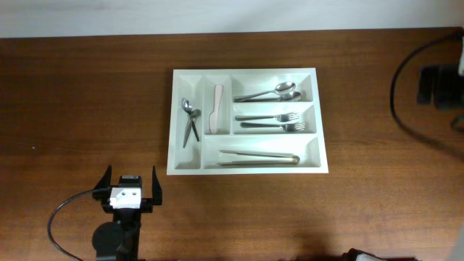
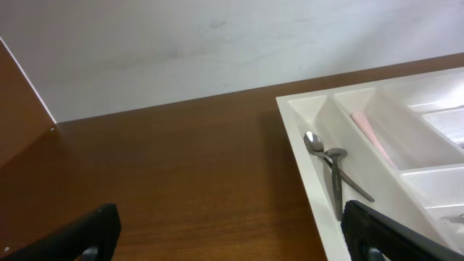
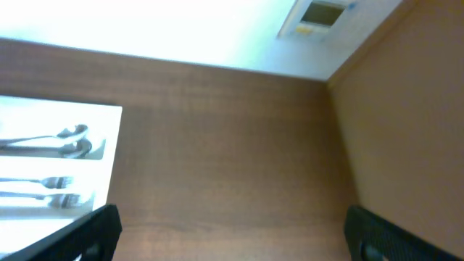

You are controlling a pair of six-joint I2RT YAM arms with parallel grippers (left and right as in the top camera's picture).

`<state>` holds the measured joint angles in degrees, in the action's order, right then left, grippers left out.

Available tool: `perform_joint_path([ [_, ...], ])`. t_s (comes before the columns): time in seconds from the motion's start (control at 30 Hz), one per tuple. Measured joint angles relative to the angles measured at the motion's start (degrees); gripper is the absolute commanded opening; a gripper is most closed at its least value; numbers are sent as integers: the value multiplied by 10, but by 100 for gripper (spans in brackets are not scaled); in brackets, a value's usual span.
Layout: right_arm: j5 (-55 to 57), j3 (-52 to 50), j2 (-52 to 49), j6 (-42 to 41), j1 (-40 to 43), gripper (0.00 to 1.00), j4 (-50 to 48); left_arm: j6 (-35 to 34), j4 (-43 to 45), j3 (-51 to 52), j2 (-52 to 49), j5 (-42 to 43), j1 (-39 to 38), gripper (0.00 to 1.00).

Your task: Pack container

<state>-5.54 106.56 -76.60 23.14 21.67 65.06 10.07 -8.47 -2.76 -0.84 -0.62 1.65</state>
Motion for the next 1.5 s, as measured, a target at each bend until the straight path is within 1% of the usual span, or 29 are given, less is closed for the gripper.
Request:
perform_joint_path([
  [0.13, -13, -113, 125, 0, -7, 99, -104, 0, 0, 0, 0, 0, 0, 99],
  [0.23, -37, -224, 239, 0, -31, 99, -224, 0, 1, 0, 0, 0, 0, 99],
  [0.3, -61, -311, 327, 0, -54, 98, -305, 0, 1, 0, 0, 0, 0, 99],
  [0.33, -68, -332, 350, 1, -58, 98, -320, 0, 1, 0, 0, 0, 0, 99],
  [0.4, -99, -414, 432, 1, -76, 99, -393, 0, 2, 1, 0, 0, 0, 99],
  [0.47, -133, -483, 499, 0, -89, 99, -441, 0, 1, 1, 0, 0, 0, 99],
  [0.63, -223, -627, 615, 1, -111, 99, -550, 0, 2, 1, 0, 0, 0, 99],
  [0.77, -274, -719, 688, 2, -133, 99, -610, 0, 1, 1, 0, 0, 0, 99],
  [0.9, -296, -787, 752, 3, -161, 99, -624, 0, 2, 1, 0, 2, 0, 99],
  [1.1, -294, -837, 759, 7, -185, 99, -633, 0, 2, 1, 0, 2, 0, 99],
  [1.23, -240, -882, 759, 7, -196, 99, -646, 0, 1, 1, 0, 2, 0, 99],
  [1.33, -183, -921, 759, 8, -202, 98, -674, 0, 2, 1, 0, 2, 0, 99],
  [1.5, -128, -966, 759, 9, -203, 99, -689, 0, 2, 1, 0, 2, 0, 99],
])
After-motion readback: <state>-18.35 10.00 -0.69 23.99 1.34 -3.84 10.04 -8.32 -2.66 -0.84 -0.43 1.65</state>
